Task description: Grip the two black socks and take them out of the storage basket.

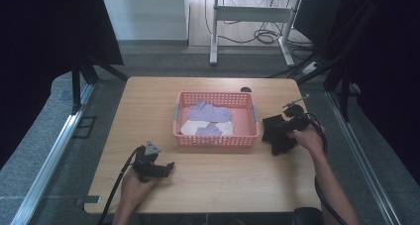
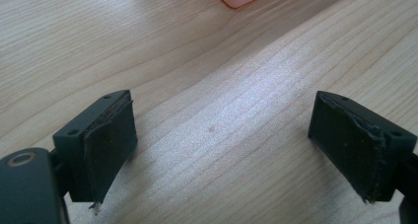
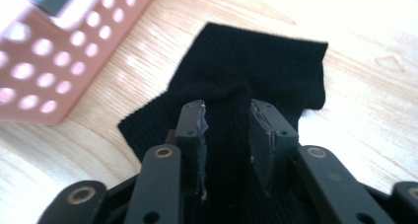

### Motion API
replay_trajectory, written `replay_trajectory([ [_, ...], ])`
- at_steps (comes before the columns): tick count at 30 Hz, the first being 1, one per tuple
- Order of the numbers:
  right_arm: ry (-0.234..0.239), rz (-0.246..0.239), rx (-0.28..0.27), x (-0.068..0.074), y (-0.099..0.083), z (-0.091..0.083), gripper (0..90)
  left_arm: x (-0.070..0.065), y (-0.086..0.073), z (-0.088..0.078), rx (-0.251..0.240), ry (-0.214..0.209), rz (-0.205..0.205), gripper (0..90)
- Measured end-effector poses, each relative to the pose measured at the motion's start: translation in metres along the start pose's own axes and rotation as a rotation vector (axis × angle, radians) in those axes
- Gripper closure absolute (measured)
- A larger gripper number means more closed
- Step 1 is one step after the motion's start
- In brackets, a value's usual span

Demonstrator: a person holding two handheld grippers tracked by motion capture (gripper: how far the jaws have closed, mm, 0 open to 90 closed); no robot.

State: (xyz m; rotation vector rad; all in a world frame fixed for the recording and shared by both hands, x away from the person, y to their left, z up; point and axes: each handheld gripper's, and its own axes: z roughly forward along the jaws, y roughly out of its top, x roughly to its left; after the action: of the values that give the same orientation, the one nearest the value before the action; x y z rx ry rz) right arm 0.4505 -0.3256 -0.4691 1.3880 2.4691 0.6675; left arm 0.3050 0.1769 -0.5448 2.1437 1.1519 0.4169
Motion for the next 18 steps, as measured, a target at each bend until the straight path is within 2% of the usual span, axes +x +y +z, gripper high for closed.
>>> replay_trajectory([
  [2, -0.001, -0.003, -0.007, 0.001, 0.001, -0.002, 62.7, 0.0, 0.0, 0.0, 0.001, 0.0, 0.0, 10.6],
  [8, 0.001, -0.04, -0.053, 0.011, 0.004, -0.016, 45.5, 0.0, 0.0, 0.0, 0.001, 0.0, 0.0, 10.6],
  [18, 0.032, -0.066, -0.098, 0.025, -0.003, -0.031, 31.7, 0.0, 0.0, 0.0, -0.001, 0.0, -0.002, 10.6],
])
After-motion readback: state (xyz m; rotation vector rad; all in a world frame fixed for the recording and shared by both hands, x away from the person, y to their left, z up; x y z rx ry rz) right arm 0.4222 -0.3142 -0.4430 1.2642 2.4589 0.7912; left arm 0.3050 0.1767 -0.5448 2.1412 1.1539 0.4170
